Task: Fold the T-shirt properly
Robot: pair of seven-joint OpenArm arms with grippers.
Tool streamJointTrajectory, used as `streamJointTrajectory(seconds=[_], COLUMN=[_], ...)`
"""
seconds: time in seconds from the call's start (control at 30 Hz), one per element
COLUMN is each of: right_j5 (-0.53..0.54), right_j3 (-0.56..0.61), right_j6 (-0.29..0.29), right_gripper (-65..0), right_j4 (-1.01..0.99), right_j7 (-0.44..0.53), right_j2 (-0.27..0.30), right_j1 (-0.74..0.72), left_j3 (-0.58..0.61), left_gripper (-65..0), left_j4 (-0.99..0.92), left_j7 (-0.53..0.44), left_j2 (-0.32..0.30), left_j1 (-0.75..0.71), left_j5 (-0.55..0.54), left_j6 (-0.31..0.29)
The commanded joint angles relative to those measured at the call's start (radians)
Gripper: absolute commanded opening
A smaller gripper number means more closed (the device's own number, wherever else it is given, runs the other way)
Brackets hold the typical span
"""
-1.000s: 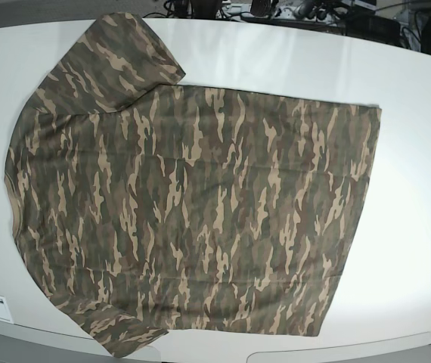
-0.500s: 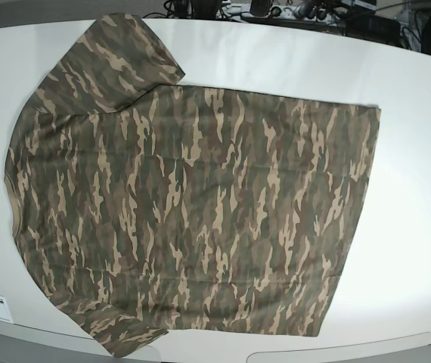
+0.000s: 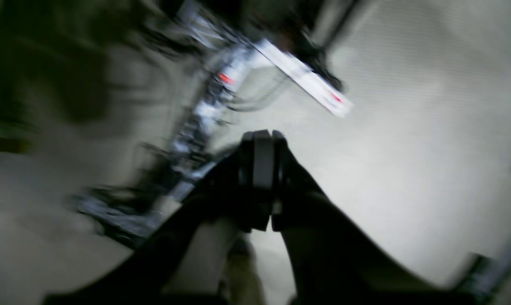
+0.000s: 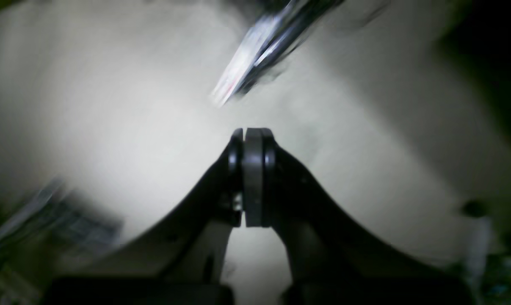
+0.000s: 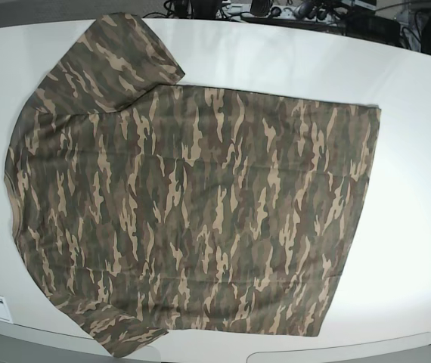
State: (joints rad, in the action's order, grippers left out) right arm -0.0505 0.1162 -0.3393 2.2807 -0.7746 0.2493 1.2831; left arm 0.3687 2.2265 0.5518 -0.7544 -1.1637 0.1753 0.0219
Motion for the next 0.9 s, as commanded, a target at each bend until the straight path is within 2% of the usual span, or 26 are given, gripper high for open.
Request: streamJointTrajectory(seconds=[0.0,0.17,0.33,0.4,0.47,0.6,0.7,0.87], right_j5=[-0.031,-0.163,-0.314,-0.365,-0.399,-0.400,-0.400,-0.400], right_j3=[0.001,0.000,0.000,0.000,0.000,0.000,0.000,0.000], right_j6=[0.013,0.115,0.295,0.336,0.351,0.350,0.339,0.352], right_gripper=[-65.0,-65.0,-65.0,-65.0,-65.0,-65.0,-65.0,-65.0], right_j4=[0.033,0.076,0.076,0.076,0.076,0.076,0.076,0.076], right_j7=[-0.008,0.002,0.079,0.078,0.079,0.082,0.082,0.085], right_j2=[0.003,0.019,0.110,0.136,0.147,0.156,0.156,0.156], right_j1=[0.026,0.026,0.026,0.026,0.012,-0.063,-0.147,-0.224], left_j3=[0.001,-0.027,-0.126,-0.190,-0.261,-0.381,-0.435,-0.442], left_gripper=[-65.0,-65.0,-65.0,-65.0,-65.0,-65.0,-65.0,-65.0], left_j4=[0.032,0.069,0.076,0.076,0.075,0.064,0.013,-0.126], left_j7=[-0.003,-0.002,-0.005,-0.006,-0.011,-0.066,-0.143,-0.267], left_j2=[-0.010,-0.027,-0.027,-0.030,-0.031,-0.048,-0.121,-0.224], left_j1=[-0.019,-0.013,0.035,0.058,0.083,0.140,0.201,0.298], left_j5=[0.032,0.136,0.139,0.139,0.138,0.098,0.081,0.109], left_j6=[0.019,0.032,0.031,0.030,0.010,-0.066,-0.130,-0.224])
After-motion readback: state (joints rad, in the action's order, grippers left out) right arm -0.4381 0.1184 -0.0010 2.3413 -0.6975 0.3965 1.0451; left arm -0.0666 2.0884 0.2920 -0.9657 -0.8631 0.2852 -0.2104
